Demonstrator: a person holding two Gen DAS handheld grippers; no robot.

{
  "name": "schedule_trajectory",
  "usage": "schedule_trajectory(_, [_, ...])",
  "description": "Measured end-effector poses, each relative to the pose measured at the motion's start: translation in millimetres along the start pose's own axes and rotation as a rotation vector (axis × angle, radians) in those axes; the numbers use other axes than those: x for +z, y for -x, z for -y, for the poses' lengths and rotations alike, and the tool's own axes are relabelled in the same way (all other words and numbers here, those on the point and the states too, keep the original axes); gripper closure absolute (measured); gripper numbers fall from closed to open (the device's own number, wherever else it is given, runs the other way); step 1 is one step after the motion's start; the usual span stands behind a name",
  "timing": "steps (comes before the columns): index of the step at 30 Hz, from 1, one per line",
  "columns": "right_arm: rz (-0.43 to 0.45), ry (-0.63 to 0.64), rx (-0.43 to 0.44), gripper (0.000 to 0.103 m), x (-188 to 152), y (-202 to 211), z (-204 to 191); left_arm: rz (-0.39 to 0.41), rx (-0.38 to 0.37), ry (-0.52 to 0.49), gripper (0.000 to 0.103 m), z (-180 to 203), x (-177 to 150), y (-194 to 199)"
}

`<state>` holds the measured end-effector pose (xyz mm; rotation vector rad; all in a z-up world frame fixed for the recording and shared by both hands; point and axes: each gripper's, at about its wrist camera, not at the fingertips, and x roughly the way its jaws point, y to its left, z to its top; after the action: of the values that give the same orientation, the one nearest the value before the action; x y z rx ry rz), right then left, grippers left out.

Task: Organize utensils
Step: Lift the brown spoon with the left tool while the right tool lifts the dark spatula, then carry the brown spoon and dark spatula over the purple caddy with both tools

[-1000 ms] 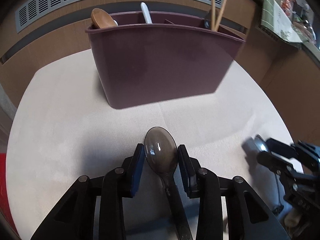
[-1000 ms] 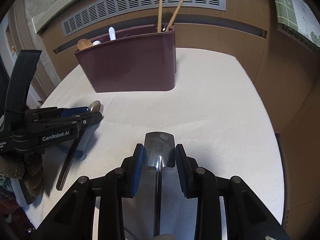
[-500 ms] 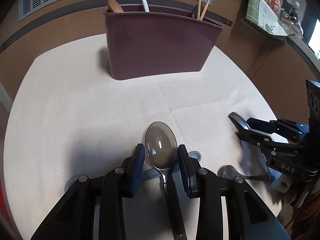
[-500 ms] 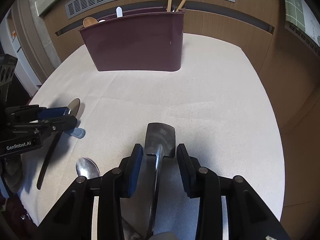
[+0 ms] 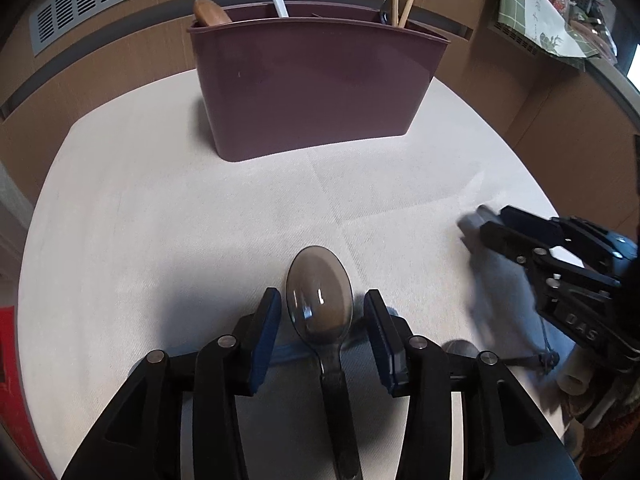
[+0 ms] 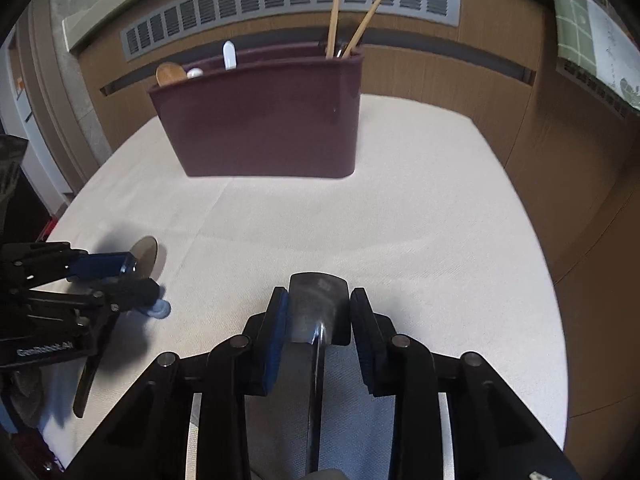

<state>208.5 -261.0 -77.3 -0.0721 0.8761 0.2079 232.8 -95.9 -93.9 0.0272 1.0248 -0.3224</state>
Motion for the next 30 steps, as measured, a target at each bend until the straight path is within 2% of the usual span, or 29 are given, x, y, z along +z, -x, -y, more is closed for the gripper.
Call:
schedule_trajectory(4, [0.062, 0.006, -0.011, 0.074, 2, 19, 2, 0.012, 0.049, -0.024, 0.059, 8, 1, -3])
schedule_trajectory(6, [0.087, 0.010, -0.005, 0.074, 2, 27, 1, 0.034, 0.064, -0.034, 0.064, 9, -3, -2])
schedule_trajectory(7, [0.095, 0.011, -0.004, 0.074, 3, 30, 1, 0.045, 0.069, -0.033, 0.069, 9, -4, -1])
schedule_trajectory(8, [0.104, 0.011, -0.004, 0.074, 3, 33, 1, 0.058, 0.067, -0.025, 0.069, 7, -6, 0])
schedule_trajectory(10, [0.121, 0.007, -0.001, 0.074, 5, 39, 1, 0.074, 0.039, 0.007, 0.069, 0, -8, 6])
schedule_trajectory(17, [0.173, -0.002, 0.008, 0.074, 12, 55, 1, 0.240, -0.055, 0.090, 0.069, -20, -6, 70])
schedule_trajectory(21, [0.210, -0.003, 0.012, 0.075, 14, 63, -2, 0.311, -0.051, 0.076, 0.069, -19, -4, 96])
schedule_trajectory(25, [0.230, 0.000, 0.012, 0.077, 17, 69, -5, 0.343, -0.061, 0.069, 0.069, -19, -3, 110])
schedule_trajectory(27, [0.237, 0.001, 0.013, 0.082, 18, 72, -6, 0.353, -0.065, 0.065, 0.069, -20, -3, 115])
schedule_trajectory(29, [0.244, -0.002, 0.017, 0.098, 20, 76, -5, 0.362, -0.066, 0.060, 0.069, -18, -3, 121])
schedule_trajectory(30, [0.248, -0.004, 0.020, 0.098, 21, 77, -5, 0.367, -0.066, 0.058, 0.069, -17, -4, 124])
